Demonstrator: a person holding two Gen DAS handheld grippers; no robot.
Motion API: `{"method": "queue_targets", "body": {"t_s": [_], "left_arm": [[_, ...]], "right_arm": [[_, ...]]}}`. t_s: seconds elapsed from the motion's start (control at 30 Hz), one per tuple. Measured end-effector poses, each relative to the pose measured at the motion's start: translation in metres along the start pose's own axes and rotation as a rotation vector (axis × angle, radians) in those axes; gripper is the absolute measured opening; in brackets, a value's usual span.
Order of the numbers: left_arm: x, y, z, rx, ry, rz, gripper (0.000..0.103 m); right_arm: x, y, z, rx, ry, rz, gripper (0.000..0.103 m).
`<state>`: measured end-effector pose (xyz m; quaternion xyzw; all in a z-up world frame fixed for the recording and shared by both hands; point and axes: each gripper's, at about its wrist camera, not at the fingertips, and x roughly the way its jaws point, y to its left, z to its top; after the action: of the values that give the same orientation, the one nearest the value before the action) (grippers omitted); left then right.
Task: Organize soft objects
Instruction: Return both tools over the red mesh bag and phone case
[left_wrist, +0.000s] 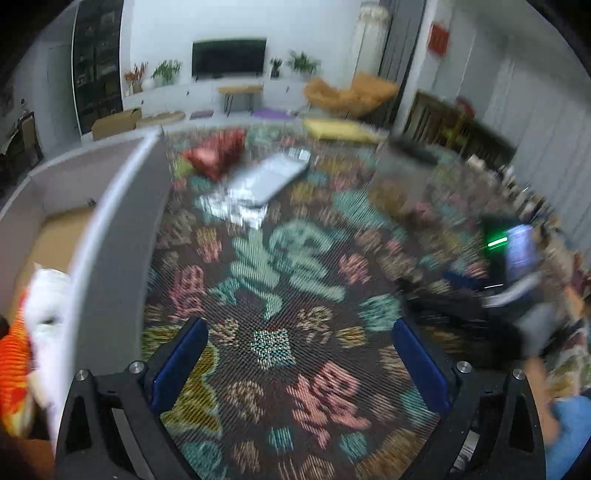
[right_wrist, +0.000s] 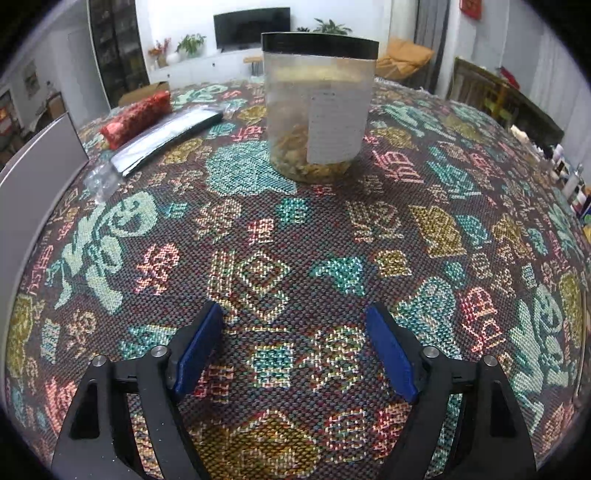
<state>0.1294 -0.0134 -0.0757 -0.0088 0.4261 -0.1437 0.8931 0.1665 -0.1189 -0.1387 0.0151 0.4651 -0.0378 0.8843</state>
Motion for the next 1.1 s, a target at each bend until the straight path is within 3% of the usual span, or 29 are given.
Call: {"method": "queue_targets", "body": {"t_s": [0.13, 0.27, 0.77, 0.97, 1.1], "left_arm": [[0.054, 0.000, -0.001, 0.014, 0.067, 0.109, 0.100], [0.082, 0.006, 0.000, 0.058, 0.090, 0.161, 0.100], [0.099, 0.023, 0.007, 0.028, 0.066, 0.137, 0.103], [0.096, 0.025, 0.006, 0.039, 0.108, 0.138, 0.103], [0.090, 0.028, -0.004, 0.034, 0.070, 0.134, 0.103]], "right_arm": [[-0.001, 0.002, 0.002, 0.012, -0.002, 0.006, 0.087], [0.001, 0.002, 0.004, 0.015, -0.007, 0.005, 0.087], [0.002, 0.005, 0.004, 0.016, -0.011, -0.001, 0.090], [0.001, 0.004, 0.003, 0.015, -0.014, -0.002, 0.090], [0.001, 0.004, 0.002, 0.015, -0.017, -0.006, 0.090]]}}
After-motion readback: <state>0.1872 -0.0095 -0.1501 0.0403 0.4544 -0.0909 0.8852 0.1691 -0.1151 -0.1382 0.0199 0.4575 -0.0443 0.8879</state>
